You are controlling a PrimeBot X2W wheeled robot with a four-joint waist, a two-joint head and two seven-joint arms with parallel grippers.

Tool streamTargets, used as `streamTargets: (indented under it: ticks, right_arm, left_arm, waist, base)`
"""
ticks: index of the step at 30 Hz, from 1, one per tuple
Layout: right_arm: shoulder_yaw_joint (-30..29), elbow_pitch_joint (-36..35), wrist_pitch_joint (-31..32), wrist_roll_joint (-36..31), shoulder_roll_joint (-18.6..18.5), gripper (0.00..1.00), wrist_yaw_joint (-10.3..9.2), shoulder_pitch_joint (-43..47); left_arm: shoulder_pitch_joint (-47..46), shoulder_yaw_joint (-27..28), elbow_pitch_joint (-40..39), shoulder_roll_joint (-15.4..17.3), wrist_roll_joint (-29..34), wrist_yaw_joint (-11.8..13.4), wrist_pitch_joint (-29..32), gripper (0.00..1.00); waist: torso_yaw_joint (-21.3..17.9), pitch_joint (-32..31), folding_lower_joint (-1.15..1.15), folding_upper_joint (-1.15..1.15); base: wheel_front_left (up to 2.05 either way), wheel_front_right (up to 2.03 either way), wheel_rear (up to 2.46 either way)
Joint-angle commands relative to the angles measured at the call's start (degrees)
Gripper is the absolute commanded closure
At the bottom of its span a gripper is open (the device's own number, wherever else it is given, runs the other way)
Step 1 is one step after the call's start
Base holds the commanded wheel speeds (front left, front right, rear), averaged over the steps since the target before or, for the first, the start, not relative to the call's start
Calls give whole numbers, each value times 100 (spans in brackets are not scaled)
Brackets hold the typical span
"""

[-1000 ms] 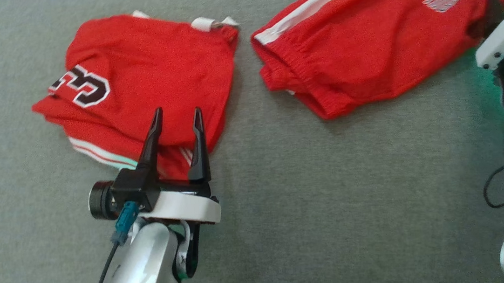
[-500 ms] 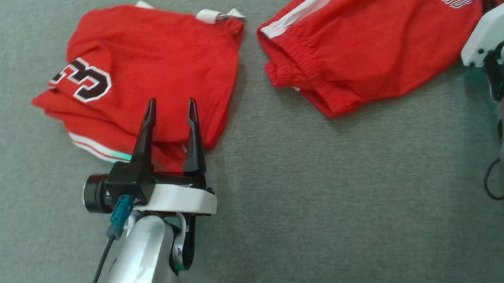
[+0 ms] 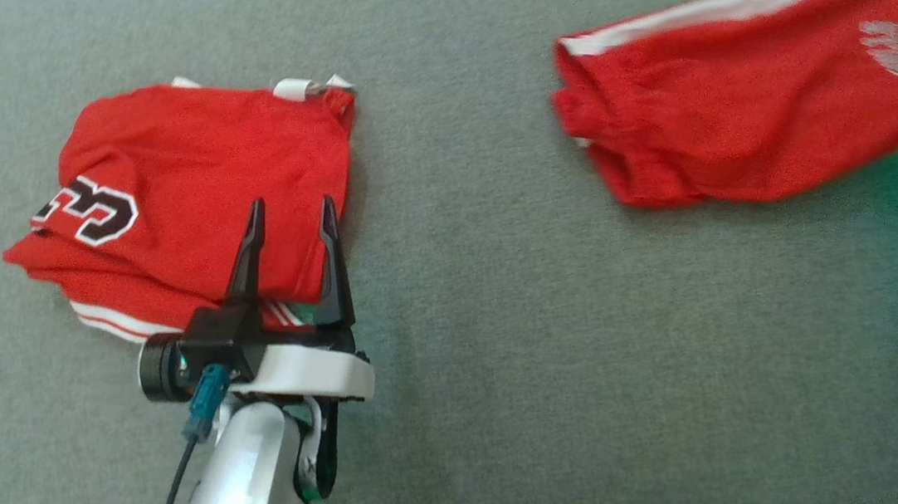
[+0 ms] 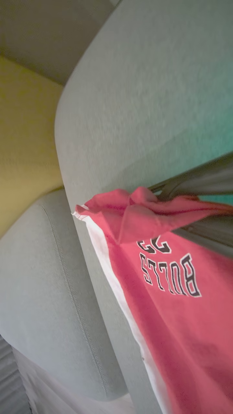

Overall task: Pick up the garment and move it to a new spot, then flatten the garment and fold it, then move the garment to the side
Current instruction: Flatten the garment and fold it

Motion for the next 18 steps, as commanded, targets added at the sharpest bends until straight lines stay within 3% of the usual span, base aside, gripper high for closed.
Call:
streamTargets:
  ticks: [1,8,18]
  right_arm:
    - [130,-272,-105,122,-170,100,-5,27]
    - [312,-610,-325,764,-450,100,-5,455]
    - [1031,-1199,-574,1587,-264,100,-5,591]
  left_arm:
    - [-9,204,-135,36,48,-15,-46,0]
    - [94,250,-87,31,88,-62,-46,0]
    - [130,334,25,29,130,-96,-46,0]
  waist:
    - [-91,-105,0,0]
    - [-58,-151,0,0]
    - [74,-242,0,0]
  base:
    - [0,0,0]
    - [0,0,0]
    - [0,0,0]
